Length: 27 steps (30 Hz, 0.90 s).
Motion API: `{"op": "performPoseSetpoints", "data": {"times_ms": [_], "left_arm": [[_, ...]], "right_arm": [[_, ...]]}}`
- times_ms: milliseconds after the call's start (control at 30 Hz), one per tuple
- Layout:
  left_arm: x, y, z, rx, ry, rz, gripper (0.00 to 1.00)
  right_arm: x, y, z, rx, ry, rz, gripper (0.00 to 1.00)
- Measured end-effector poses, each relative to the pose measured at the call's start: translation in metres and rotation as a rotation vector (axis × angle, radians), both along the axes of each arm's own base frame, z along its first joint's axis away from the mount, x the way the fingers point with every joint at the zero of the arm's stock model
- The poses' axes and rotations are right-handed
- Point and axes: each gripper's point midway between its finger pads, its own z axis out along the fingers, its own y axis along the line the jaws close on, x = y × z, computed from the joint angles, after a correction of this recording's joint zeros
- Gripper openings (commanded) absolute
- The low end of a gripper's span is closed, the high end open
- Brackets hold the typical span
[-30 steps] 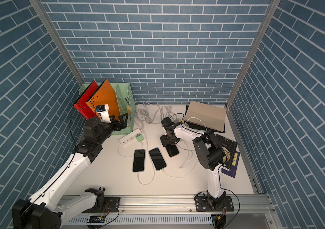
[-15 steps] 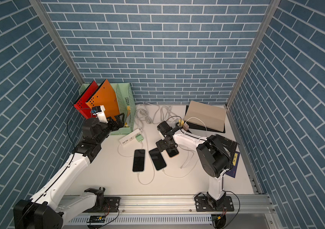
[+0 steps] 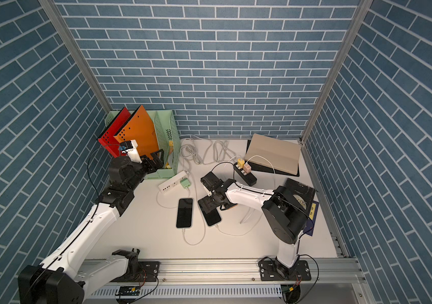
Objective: Unplug the charging cable from the phone
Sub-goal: Pick up the phone at the center of the board.
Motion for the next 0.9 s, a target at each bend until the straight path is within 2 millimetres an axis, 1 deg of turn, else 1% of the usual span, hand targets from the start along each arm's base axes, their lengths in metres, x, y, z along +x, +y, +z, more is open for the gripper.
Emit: {"op": "performPoseSetpoints", "data": {"times_ms": [200,433,600,900], "left_arm": [[0.0,0.001,-0.001,-0.006,-0.001,0.003,1.0],[0.0,0.001,-0.003,-0.012,0.003,0.005,1.0],[0.0,0.001,-0.003,-0.013,0.002,0.006,1.0],[0.0,0.001,-0.003,-0.013,0.001,0.006,1.0]], "right_arm": [[-0.01,0.011,-0.002,0.008,-0.003,0.021,0.94],[-0.016,0.015,-0.02,-0.019,0.021,0.031,0.94],[-0.016,0.013,-0.03,-0.042,0.027,0.028,0.91],[-0.012,0.012,-0.031,-0.051,0.011,0.016,0.84]]}}
